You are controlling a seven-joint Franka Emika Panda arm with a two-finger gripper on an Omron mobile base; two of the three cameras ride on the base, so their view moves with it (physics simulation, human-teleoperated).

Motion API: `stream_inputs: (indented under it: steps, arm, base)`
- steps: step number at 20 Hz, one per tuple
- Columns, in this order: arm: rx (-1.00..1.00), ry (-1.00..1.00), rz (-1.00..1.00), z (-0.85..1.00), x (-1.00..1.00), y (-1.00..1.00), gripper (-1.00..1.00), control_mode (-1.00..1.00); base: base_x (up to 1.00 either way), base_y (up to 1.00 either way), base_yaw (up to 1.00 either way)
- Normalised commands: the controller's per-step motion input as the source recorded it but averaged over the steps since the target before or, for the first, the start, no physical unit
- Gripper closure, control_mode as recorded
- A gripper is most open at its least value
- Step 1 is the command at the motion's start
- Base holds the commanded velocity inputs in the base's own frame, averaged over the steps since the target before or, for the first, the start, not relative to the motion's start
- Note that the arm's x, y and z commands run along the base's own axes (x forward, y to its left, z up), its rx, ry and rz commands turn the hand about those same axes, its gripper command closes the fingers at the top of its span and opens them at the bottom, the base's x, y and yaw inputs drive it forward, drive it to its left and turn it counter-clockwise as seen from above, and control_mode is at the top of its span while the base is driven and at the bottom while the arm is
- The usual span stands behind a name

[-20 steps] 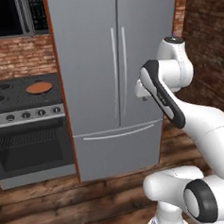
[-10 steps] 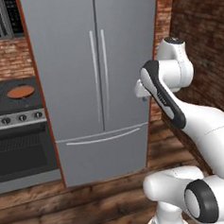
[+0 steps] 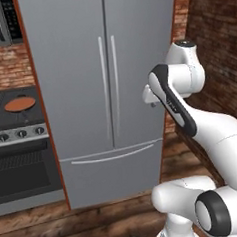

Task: Retrieve the fish from the fridge and place it on the saucepan with marinade on the stove.

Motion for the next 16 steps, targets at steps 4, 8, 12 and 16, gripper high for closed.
stream_inputs:
  steps: [4,8,12,16]
  arm:
    - [0.00,0.00,0.00,0.00,0.00,0.00,-1.00,1.00]
    - [0.00,0.00,0.00,0.00,0.00,0.00,-1.00,1.00]
    - [0.00,0.00,0.00,0.00,0.00,0.00,-1.00,1.00]
    - [0.00,0.00,0.00,0.00,0.00,0.00,-1.00,1.00]
  base:
    - [0.24,0.06,0.00]
    - [0.01,0.01,0.00]
    - [0.00,0.07,0.00]
    - [0.00,0.22,0.00]
